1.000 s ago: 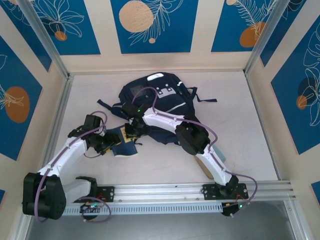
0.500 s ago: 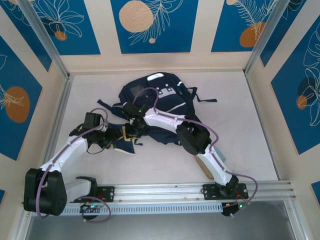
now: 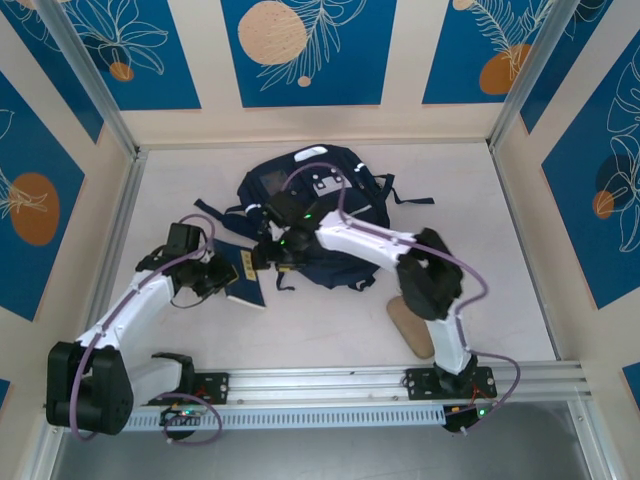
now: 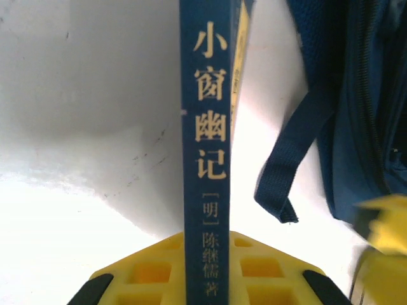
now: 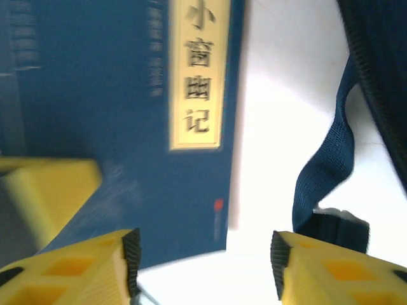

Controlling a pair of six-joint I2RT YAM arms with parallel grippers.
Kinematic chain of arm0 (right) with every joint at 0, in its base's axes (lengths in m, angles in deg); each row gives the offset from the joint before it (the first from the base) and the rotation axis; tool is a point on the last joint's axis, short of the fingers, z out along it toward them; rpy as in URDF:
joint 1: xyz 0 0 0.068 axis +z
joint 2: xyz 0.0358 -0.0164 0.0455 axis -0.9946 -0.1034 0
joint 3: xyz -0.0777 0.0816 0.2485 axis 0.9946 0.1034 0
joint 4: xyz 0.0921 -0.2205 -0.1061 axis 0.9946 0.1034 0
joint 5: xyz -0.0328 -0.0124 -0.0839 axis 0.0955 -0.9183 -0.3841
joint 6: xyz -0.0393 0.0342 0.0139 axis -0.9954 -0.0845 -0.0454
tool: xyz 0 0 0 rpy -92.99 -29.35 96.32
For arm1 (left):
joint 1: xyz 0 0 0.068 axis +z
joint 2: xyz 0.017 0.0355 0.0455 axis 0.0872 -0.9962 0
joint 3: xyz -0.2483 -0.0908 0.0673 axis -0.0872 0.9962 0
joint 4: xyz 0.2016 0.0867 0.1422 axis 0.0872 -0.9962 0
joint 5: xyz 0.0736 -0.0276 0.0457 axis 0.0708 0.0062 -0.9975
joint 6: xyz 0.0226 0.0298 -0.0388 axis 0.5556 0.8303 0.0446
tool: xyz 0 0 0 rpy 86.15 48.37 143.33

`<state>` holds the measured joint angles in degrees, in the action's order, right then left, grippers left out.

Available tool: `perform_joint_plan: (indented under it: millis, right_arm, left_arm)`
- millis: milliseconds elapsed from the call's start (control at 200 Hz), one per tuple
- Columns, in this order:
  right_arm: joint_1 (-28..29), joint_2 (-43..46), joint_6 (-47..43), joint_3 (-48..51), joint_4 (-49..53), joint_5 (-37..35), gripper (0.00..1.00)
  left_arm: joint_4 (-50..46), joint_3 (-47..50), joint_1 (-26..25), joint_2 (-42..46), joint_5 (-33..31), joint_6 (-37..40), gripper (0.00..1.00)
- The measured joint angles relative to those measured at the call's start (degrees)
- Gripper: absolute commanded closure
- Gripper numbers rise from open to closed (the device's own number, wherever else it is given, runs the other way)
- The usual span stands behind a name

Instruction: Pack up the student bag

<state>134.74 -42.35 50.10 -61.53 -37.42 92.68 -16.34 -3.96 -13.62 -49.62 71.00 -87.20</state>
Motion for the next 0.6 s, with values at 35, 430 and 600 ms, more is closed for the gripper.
perform_joint_plan:
  millis: [35,430,600]
  right_arm:
    - [-0.72,3.45,0.07,1.92,-1.18,0.07,0.28]
    - [-12.39,31.91,11.23,30.64,-20.50,6.54,0.15]
    - [-17.51,35.63,21.11,37.99,-30.99,13.16,0.10]
  left_arm:
    - [-0.26,-0.63,0.00,0.70,-0.02,-0.07,1.00]
    - [8.63,-9.09,-0.76,5.75,3.63,-11.96,1.00]
    - [19.26,-10.08,-6.27,4.59,0.61,-21.62,1.00]
